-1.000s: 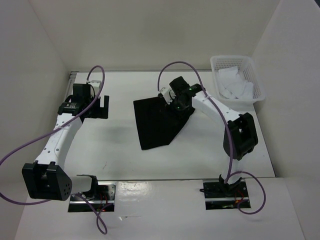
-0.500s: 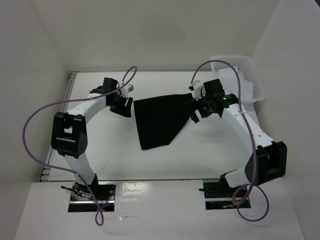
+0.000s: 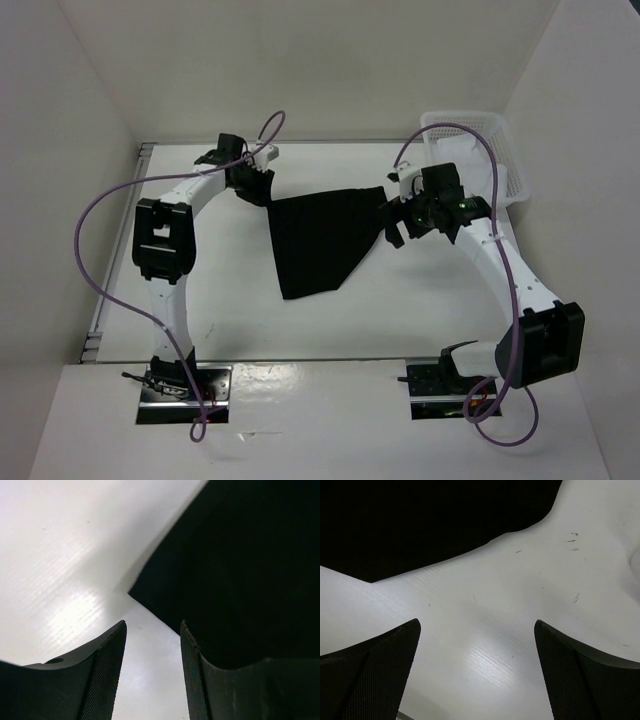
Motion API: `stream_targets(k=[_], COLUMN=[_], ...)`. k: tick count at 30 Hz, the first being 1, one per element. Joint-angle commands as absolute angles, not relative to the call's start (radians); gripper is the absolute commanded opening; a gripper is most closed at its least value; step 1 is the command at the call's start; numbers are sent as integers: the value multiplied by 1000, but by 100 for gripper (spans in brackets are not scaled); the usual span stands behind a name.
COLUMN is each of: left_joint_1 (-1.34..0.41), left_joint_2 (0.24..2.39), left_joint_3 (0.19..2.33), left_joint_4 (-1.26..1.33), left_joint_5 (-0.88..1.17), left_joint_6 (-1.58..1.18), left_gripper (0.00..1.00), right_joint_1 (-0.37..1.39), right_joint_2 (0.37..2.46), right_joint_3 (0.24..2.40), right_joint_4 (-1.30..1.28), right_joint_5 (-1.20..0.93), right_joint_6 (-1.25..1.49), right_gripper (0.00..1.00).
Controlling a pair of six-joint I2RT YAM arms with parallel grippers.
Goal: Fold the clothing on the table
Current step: Move the skirt to the center of the board
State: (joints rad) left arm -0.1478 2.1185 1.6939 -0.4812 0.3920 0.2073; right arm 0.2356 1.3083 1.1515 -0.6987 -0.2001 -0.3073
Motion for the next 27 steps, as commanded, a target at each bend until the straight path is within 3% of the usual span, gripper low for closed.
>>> stream_targets(k=[1,15,27], left_joint_1=[-133,-133,-173], left_joint_2=[2196,2316,2344], left_joint_3=[1755,1891,1882], left_joint_4=[-476,-548,-560], left_joint_5=[419,439,449], left_joint_6=[249,299,338], left_gripper=[55,55,54], right_joint_1=[233,233,233], right_joint_2=[1319,1310,1319], right_joint_3=[1149,1149,1149], right_joint_4=[-664,-664,-655], right_joint_5=[-222,-222,-213], right_joint_6=[-305,-314,-314], right_gripper=[98,98,98])
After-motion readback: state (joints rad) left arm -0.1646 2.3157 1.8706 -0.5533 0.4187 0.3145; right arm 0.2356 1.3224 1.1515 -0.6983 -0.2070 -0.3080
